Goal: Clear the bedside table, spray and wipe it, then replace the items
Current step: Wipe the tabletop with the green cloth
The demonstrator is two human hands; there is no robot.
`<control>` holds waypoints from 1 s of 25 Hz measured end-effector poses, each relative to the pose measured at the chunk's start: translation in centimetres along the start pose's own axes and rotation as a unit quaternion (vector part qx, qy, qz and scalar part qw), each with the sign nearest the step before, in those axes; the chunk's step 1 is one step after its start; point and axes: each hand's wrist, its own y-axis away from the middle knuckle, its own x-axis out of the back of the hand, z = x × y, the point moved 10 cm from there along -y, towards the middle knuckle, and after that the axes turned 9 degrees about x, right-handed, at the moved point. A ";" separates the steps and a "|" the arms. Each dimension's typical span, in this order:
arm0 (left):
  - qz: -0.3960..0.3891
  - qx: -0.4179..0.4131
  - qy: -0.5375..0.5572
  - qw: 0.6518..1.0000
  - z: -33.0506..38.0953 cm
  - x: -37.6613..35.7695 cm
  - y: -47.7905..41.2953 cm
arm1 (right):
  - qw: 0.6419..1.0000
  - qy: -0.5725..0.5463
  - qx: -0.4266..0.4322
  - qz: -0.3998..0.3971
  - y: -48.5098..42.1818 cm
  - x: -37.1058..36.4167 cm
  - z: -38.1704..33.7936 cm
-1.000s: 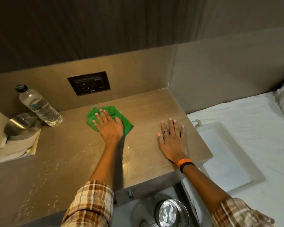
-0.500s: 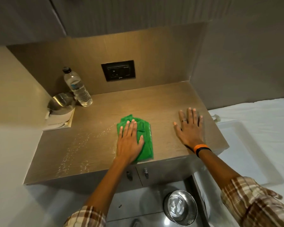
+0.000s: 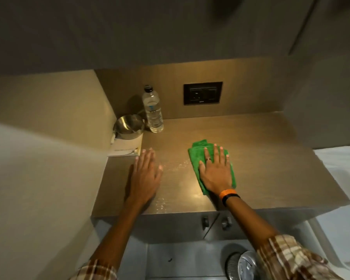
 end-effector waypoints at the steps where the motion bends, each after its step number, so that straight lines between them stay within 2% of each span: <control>1: 0.007 0.020 -0.005 1.000 -3.6 0.7 -0.3 | 1.000 0.005 -0.006 -0.002 -1.3 0.2 0.1; 3: -0.006 0.051 -0.016 0.999 -9.7 1.2 -0.9 | 1.000 -0.004 0.005 -0.012 -5.3 0.6 -1.5; 5: -0.013 0.039 -0.025 0.999 -12.1 0.9 -1.1 | 0.998 -0.011 0.042 -0.039 -9.0 0.2 -4.4; 7: -0.003 0.020 -0.035 0.999 -12.3 0.6 -1.3 | 0.990 0.018 0.130 -0.058 -10.1 -0.3 -7.1; 9: -0.009 0.025 -0.029 0.999 -12.4 0.6 -1.1 | 0.976 0.044 0.200 -0.079 -7.3 -0.4 -7.6; 11: -0.014 0.027 -0.030 0.999 -12.4 0.5 -1.0 | 0.980 0.034 0.185 -0.071 -3.0 -0.3 -6.2; 13: -0.018 0.023 -0.044 0.999 -12.4 0.3 -0.9 | 0.995 0.006 0.095 -0.037 2.0 -0.5 -5.5; 16: -0.021 0.030 -0.042 0.998 -12.5 -0.1 -0.9 | 1.000 0.016 0.016 -0.013 6.5 -2.6 -9.4; 19: -0.024 0.031 -0.044 0.998 -12.6 -0.2 -1.2 | 0.998 0.010 0.052 -0.032 1.9 -3.1 -15.4; 22: -0.018 0.022 -0.044 0.999 -12.7 -0.4 -1.2 | 0.995 0.005 0.079 -0.053 -2.3 -3.0 -17.4; 25: -0.025 0.026 0.008 0.999 -13.2 -0.6 -1.5 | 0.976 0.018 0.211 -0.050 1.1 -3.9 -19.3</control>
